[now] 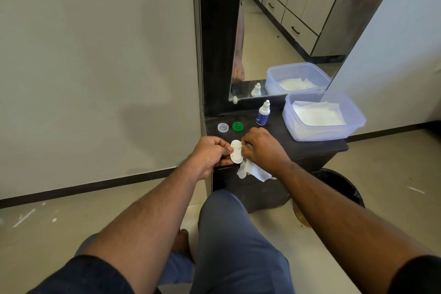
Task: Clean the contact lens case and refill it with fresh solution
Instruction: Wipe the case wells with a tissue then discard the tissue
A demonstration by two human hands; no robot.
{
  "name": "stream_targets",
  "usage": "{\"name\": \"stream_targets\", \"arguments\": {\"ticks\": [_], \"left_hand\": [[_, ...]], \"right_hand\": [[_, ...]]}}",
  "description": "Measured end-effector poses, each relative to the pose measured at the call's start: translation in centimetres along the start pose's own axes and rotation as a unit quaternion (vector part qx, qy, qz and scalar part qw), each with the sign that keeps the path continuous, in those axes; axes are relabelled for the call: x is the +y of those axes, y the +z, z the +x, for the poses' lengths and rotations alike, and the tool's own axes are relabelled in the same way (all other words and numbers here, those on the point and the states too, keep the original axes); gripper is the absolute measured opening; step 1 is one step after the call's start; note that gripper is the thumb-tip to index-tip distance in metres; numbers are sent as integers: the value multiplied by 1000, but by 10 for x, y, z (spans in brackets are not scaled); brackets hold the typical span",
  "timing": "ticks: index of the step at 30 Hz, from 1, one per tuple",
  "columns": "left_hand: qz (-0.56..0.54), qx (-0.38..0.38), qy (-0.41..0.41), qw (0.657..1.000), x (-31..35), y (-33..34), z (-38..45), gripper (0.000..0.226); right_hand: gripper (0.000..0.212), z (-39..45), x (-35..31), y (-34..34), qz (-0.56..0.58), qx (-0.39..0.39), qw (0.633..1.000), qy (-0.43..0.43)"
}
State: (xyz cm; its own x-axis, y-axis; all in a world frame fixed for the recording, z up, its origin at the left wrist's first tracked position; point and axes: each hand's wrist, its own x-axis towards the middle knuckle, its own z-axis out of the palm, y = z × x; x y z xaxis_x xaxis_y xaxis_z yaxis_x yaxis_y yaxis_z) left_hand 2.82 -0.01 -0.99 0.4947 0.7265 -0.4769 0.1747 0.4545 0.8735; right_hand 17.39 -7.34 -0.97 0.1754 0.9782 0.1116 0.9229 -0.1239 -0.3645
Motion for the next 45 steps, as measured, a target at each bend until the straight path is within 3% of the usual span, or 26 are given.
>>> {"name": "stream_targets", "arguments": {"ticks": [7, 14, 18, 21, 25, 27, 30, 37, 40, 45], "left_hand": [[-7, 9, -3, 1000, 0, 1, 0, 4], [-7, 6, -5, 1000, 0, 0, -1, 4], [0, 5, -5, 1000, -1, -1, 0, 5], [0, 6, -2, 1000, -2, 0, 0, 4], [4, 6, 2, 1000, -1, 0, 1, 7], [7, 0, 4, 1000, -1, 0, 1, 4], [12, -6, 15, 1000, -2, -1, 0, 8], [30, -4, 44, 999, -5, 0, -2, 1], [19, -2, 42, 999, -4, 0, -3, 5], [-5, 6, 35, 999, -5, 1, -3, 7]], "right_hand": [[8, -11, 0, 4, 217, 104, 964, 117], [21, -8, 3, -2, 3, 59, 998, -3], [21, -6, 2, -4, -23, 26, 999, -11], [11, -8, 2, -3, 61, 70, 995, 35], [7, -9, -2, -8, 261, 103, 955, 96], [12, -3, -3, -11, 211, 65, 975, 37], [21, 8, -7, -12, 26, -19, 997, -67], [28, 27, -32, -21, -153, -54, 982, -100], [27, 26, -38, -16, -195, -42, 973, -114], [19, 7, -24, -5, -148, 37, 985, -77]]}}
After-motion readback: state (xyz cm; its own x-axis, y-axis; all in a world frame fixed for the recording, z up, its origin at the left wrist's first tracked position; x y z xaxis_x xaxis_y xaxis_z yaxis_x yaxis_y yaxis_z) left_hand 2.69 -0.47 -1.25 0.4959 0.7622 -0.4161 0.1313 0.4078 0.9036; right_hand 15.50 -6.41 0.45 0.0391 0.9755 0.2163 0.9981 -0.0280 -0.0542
